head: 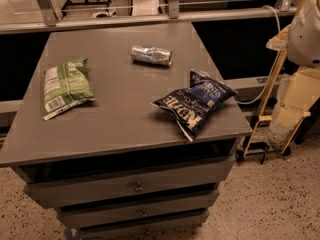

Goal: Move redbull can near green jalapeno chip bag

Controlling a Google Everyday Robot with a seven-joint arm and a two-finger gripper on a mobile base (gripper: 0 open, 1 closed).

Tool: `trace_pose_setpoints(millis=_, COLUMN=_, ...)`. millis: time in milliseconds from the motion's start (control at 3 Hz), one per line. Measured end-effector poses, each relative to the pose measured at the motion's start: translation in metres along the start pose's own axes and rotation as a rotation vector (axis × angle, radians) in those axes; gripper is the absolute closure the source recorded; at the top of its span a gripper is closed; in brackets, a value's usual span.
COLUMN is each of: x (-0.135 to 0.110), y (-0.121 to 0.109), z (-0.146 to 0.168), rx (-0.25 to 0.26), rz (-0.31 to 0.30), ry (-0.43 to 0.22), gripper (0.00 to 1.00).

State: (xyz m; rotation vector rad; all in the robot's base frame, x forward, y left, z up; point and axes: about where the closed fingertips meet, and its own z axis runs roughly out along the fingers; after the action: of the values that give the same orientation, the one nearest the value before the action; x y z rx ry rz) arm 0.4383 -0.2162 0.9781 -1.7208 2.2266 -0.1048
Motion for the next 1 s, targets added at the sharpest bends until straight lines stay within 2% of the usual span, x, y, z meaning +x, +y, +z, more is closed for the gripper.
trace_pose_setpoints(millis=333, x=0.000, y=0.000, z=0.000, rx=0.000, rz=0.000, ry=0.000, gripper=0.00)
trace_pose_setpoints(millis=667, x=-0.009, y=-0.023, z=0.006, rx=0.018, rz=-0.030, ry=-0.026, gripper=0.00)
trace_pose_setpoints(millis=1000, x=-0.037, y=-0.090, z=0.022, rx=0.061, rz=-0.092, ry=-0.104, gripper=0.00)
